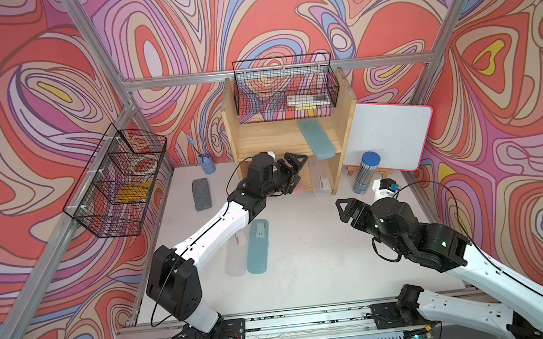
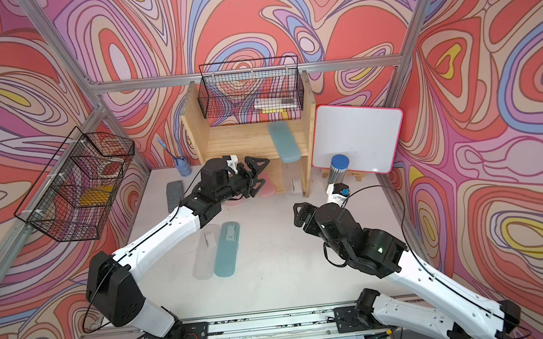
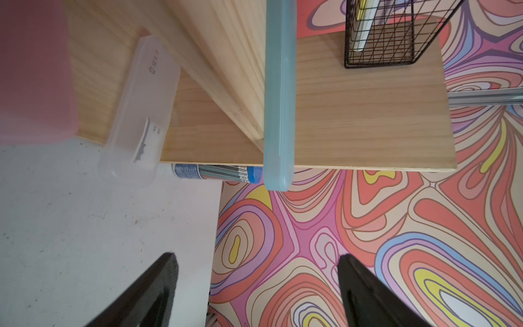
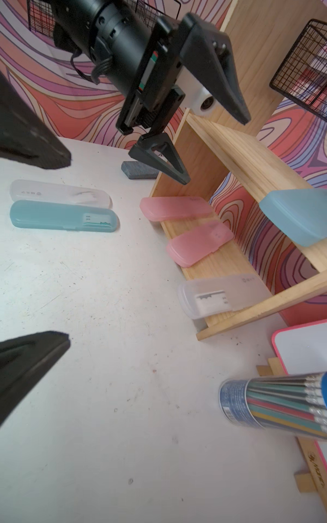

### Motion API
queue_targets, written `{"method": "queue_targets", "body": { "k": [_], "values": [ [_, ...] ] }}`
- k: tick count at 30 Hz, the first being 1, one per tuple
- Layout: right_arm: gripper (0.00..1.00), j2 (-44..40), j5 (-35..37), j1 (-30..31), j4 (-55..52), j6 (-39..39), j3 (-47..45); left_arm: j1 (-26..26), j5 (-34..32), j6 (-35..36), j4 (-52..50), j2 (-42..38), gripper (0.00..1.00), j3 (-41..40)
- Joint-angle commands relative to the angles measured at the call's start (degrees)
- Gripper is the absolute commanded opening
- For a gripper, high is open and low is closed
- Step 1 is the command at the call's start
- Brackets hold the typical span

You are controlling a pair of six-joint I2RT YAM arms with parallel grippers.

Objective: Remove the pencil cases from the shelf
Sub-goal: Place the pencil case at the center of the board, then pick up the pencil case from the shelf.

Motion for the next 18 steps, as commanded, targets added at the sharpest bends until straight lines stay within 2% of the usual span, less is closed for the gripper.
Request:
{"method": "queue_targets", "body": {
  "k": [1,11,18],
  "values": [
    [0.92,-1.91,3.80,-0.22,-3.75,-1.09,0.48,-1.31,-1.77,-1.33,3.57,3.54,0.83,4.19],
    [0.91,-4.96,6.04,-0.22,-6.45,-2.28,1.47,-2.14,-6.20,-0.47,3.41,9.95,0.72,10.20],
    [0.91,-6.05,6.31,-0.24,-7.44,-2.13,1.38,-2.24,-6.38,0.10,3.80,13.06,0.66,13.42]
  ]
}}
